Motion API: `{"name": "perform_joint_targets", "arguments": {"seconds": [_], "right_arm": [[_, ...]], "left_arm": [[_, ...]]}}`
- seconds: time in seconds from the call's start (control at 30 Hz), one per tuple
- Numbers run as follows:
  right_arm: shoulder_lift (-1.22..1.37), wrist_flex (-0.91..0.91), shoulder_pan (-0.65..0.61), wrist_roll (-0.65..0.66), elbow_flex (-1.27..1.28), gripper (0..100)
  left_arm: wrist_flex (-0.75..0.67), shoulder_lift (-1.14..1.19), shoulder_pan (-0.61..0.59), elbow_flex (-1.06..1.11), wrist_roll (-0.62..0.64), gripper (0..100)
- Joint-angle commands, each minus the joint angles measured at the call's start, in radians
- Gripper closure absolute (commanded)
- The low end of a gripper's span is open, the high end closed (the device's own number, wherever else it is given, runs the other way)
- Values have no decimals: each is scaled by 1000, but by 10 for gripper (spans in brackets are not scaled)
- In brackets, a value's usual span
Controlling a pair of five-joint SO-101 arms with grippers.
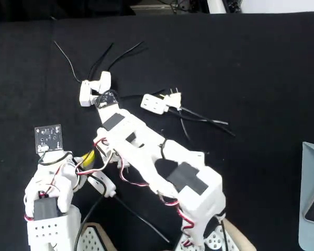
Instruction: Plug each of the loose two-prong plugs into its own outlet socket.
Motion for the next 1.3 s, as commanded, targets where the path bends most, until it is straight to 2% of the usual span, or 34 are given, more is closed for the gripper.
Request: {"name": "perform_joint_targets", "arguments": {"seconds": [0.0, 0.1, 0.23, 0.33, 0.5, 0.67, 0.77, 0.9, 1.17, 1.27], "right_arm": [[15, 32, -12, -12, 2, 908], [5, 35, -9, -5, -1, 985], [-27, 91, 5, 3, -4, 987], [-102, 133, 40, 71, 4, 987], [-257, 193, 158, 166, 15, 987], [-354, 109, 255, 235, 133, 986], [-351, -2, 259, 247, 228, 979], [-354, -35, 258, 239, 274, 894], [-476, 143, 253, 245, 245, 877], [-512, 176, 212, 245, 263, 877]], "left_arm": [[12, -2, 5, 19, 6, 682], [12, -2, 5, 19, 6, 682], [12, -2, 5, 19, 6, 682], [12, -2, 5, 19, 6, 682], [12, -2, 5, 19, 6, 682], [12, -2, 5, 19, 6, 682], [12, -2, 5, 19, 6, 682], [12, -2, 5, 19, 6, 682], [12, -2, 5, 19, 6, 682], [12, -2, 5, 19, 6, 682]]}}
